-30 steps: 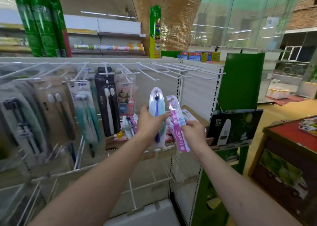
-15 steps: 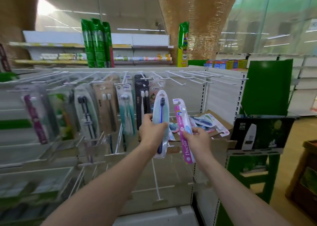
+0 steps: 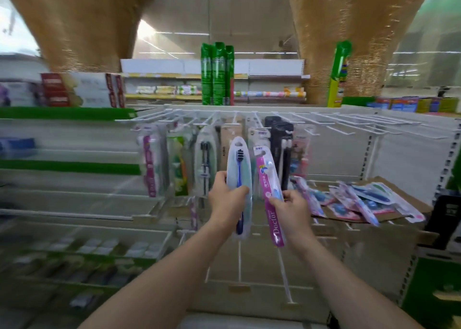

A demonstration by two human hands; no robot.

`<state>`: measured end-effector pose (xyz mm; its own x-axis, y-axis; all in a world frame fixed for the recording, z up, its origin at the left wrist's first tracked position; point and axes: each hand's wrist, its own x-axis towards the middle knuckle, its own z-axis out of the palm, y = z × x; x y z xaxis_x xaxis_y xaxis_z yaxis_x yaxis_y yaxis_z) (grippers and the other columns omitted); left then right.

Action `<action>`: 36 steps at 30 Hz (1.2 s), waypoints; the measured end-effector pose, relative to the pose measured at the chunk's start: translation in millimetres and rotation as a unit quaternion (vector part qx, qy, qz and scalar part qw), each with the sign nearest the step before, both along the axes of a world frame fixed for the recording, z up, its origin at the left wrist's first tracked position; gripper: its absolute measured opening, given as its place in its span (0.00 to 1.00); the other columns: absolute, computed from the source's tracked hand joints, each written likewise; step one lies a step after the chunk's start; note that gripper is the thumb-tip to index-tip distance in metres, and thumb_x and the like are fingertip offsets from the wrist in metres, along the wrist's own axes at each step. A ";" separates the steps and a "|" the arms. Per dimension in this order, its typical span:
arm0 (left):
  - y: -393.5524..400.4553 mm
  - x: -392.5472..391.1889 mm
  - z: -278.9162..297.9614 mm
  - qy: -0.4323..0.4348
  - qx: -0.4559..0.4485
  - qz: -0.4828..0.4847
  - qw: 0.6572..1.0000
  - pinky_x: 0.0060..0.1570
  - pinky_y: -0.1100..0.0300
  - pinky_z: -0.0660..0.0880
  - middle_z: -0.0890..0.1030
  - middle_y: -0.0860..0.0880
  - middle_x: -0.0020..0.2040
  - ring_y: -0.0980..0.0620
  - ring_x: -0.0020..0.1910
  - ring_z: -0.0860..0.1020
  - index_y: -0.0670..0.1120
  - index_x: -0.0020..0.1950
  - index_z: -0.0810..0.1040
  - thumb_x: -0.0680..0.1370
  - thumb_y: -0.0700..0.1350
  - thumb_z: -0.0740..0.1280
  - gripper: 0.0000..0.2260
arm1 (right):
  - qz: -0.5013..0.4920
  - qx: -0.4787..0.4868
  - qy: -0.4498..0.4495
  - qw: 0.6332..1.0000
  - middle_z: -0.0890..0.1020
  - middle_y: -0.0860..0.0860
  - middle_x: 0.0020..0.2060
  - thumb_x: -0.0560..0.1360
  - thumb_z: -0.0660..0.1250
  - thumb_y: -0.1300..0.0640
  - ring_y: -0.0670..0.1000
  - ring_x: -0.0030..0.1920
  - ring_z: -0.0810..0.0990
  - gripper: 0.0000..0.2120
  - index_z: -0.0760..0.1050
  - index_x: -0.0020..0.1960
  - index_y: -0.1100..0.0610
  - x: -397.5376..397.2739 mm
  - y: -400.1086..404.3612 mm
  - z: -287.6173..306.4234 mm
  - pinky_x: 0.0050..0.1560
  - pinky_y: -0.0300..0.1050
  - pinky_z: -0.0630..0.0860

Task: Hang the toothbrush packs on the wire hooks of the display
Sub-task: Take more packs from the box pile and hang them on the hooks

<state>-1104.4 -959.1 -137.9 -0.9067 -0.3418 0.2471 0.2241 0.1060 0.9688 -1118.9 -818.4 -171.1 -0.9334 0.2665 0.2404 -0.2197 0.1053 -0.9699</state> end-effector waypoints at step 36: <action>-172.7 -61.5 29.1 -0.037 -0.233 0.053 0.970 0.49 0.56 0.78 0.82 0.52 0.50 0.52 0.48 0.80 0.51 0.53 0.78 0.78 0.48 0.69 0.05 | 0.031 0.069 0.024 0.997 0.85 0.50 0.41 0.76 0.74 0.53 0.50 0.42 0.85 0.07 0.76 0.48 0.52 -15.8 -156.3 10.4 0.42 0.51 0.83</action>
<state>-1165.9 -1131.8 -108.8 -0.8941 -0.3008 0.3318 0.1193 0.5542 0.8238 -1134.7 -974.7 -160.7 -0.9333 0.1695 0.3166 -0.2767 0.2223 -0.9349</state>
